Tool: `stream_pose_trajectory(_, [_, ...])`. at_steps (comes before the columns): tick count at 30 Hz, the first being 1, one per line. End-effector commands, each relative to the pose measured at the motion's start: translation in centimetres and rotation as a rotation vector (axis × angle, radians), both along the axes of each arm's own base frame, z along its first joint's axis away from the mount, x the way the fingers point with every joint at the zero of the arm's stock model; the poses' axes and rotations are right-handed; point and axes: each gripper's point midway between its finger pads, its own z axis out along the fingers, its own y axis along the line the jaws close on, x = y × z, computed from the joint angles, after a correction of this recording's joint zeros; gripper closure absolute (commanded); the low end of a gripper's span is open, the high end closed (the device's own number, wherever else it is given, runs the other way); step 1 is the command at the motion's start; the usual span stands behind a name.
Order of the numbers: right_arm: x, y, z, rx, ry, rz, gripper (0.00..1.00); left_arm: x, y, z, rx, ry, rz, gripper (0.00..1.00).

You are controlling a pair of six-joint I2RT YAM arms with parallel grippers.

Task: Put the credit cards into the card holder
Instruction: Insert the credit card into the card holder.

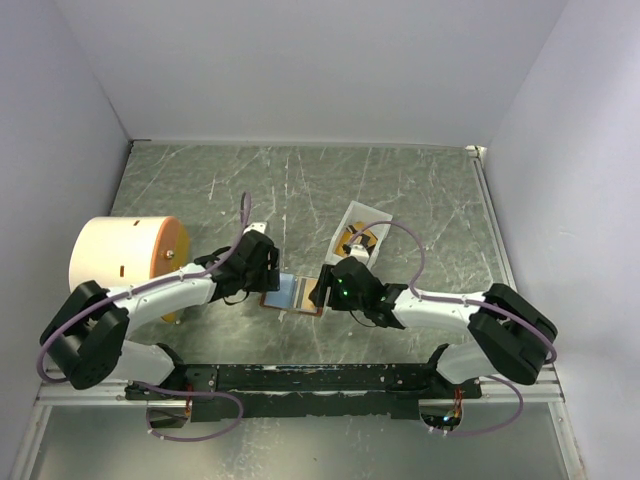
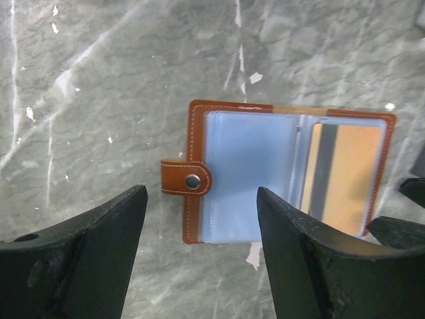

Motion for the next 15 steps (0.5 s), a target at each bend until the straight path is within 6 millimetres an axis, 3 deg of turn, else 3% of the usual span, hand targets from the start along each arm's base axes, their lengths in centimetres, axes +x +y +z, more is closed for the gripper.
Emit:
stream_pose_trajectory(1, [0.9,0.2,0.1,0.010,-0.021,-0.036,0.35,-0.2,2.0,-1.6,0.110,0.018,0.008,0.21])
stream_pose_trajectory(6, [1.0,0.2,0.0,0.004,-0.026,-0.033,0.27,0.3,1.5,-2.0,0.088,-0.014,-0.033,0.18])
stream_pose_trajectory(15, [1.0,0.6,-0.2,0.009,-0.014,-0.026,0.27,0.7,2.2,-3.5,0.135,-0.003,-0.031,0.26])
